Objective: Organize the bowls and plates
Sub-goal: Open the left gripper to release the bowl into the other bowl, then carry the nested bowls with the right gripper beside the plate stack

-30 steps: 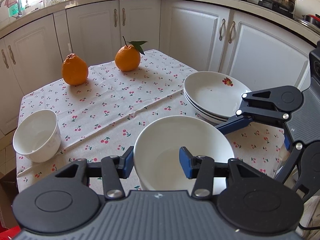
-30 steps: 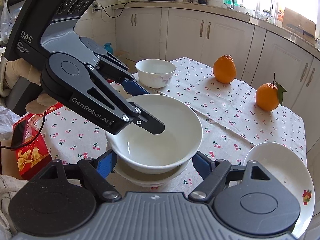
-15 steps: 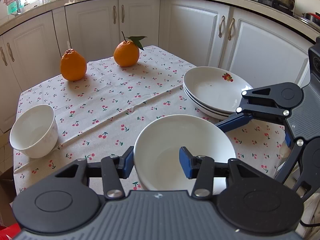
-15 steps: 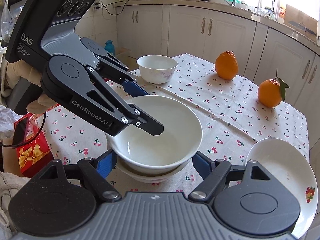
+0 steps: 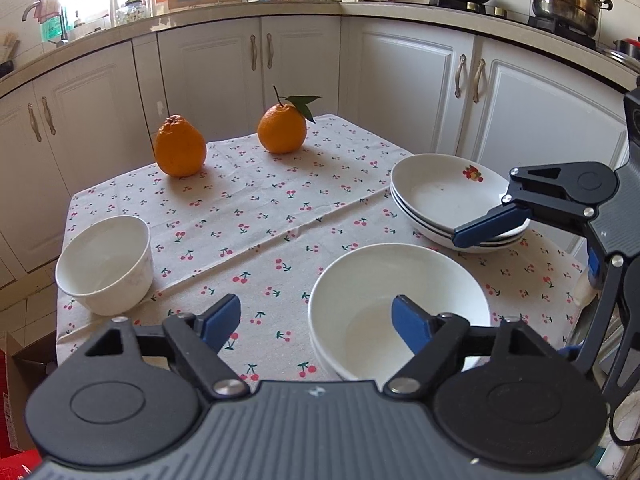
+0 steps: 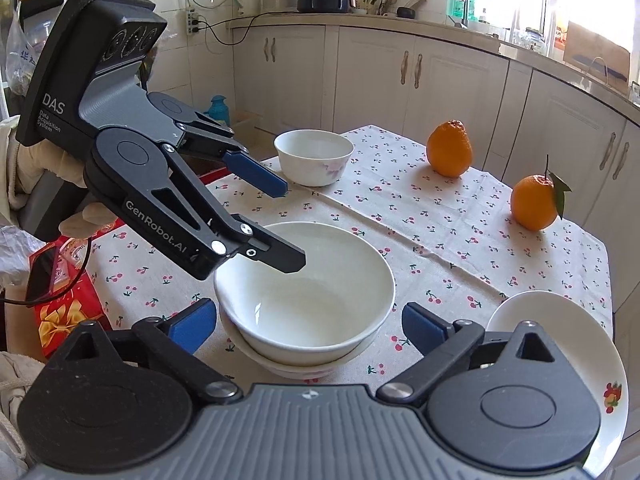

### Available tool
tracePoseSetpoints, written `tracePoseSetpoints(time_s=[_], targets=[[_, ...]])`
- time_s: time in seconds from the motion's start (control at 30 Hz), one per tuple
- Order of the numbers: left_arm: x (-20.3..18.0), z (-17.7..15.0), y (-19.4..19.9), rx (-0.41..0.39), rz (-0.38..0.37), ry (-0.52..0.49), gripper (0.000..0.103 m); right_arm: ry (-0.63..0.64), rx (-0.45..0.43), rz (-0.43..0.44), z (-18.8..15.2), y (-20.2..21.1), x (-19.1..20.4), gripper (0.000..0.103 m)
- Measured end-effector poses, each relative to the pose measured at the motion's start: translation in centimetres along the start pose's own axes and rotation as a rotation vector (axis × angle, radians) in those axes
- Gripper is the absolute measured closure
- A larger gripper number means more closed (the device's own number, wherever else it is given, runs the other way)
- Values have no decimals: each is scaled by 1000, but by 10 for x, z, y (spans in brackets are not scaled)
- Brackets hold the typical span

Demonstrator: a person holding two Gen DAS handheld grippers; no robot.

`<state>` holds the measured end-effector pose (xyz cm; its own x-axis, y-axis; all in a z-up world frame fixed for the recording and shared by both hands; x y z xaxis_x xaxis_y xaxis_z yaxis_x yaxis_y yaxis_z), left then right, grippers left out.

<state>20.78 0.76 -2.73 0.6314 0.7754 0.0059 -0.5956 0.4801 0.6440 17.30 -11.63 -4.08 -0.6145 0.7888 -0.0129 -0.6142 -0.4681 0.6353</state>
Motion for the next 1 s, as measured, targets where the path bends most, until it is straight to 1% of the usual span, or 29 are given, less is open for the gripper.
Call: tracePoseSetpoints(time_s=[0.13,0.17,0.27,0.3,0.4,0.43,0.5,0.63,0.77,1.0], targets=[[8,-7,12,-29,46,3,11,3,-5,-7,5,0,-1,0],[10,-9,14,-33,59,3,9,5,-5,-10,6,0,-2,0],[18,-17,15,-28,88,22,9,5,-2,-16,11,-3,-2,0],[21,-20,15,-25,91,32,8,7,1,-17,13,-4,-2,0],[32,-26,18,-47,57,94,7,16,8,-19,19,-8,0,0],[34,-27,19,-49,64,106,7,20,12,-19,21,-9,1,0],[38,-28,22,-64,86,107,7,32,16,-22,26,-12,3,0],[47,-30,27,-89,66,133,7,48,21,-20,38,-18,5,0],[58,-35,27,-93,102,128,7,68,26,-22,53,-28,7,0],[92,-47,19,-77,164,168,7,105,51,-3,85,-54,8,0]])
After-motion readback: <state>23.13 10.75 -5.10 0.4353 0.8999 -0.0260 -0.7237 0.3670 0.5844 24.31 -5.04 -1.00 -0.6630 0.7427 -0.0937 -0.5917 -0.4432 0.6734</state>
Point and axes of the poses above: each gripper's, at about its wrist camera, not at the fingertips, and y roughly against the way its jaws point, x to its left, z to its top, the point moved 4 cm from there along -y, roughly the way its jaws point, and after that the axes turned 1 degree about -x, right-handed, at the moved point
